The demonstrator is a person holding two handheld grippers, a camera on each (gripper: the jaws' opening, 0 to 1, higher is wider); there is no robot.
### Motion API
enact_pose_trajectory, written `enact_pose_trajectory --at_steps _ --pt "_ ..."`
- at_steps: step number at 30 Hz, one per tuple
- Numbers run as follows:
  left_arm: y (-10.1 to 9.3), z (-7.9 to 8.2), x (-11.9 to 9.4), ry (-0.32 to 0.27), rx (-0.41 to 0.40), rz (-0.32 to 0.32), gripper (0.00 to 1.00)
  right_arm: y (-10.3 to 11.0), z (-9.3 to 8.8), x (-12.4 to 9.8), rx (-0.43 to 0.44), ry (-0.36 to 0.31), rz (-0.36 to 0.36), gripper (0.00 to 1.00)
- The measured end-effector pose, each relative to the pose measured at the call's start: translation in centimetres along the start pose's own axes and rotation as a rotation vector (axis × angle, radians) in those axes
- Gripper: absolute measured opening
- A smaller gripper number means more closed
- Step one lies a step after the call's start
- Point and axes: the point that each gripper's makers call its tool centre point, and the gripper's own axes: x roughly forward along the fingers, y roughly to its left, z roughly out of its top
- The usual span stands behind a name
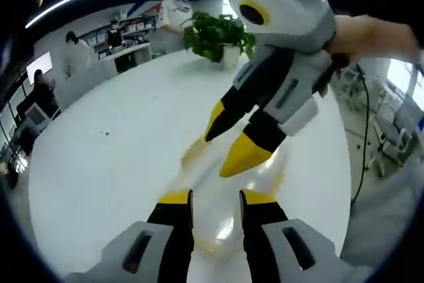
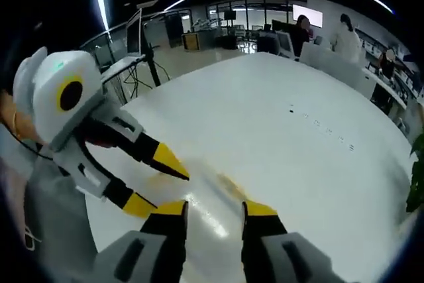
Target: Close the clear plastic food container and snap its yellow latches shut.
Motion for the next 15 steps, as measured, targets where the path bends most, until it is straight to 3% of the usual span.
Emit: enact_pose_trajectory --at_steps 3,8,11,15 --pt "-1.3 0.0 0.1 0.000 0.085 -0.047 0.33 0.0 -0.1 0.5 -0.042 0.031 0.040 0.34" --pt "-2.6 0.5 -0.1 -0.016 0.229 -0.063 0.40 -0.6 -0.5 1.0 -0.106 0.092 0.112 0.38" --pt "-3.4 0.9 0.1 -0.029 0.269 -0.085 0.47 -0.6 -0.3 1.2 -0.148 0.131 0.162 0.39" --pt "-4.7 0.3 0.3 -0.002 0.257 -0.138 0.54 -0.4 -0.6 1.2 -0.187 0.214 0.242 0.39"
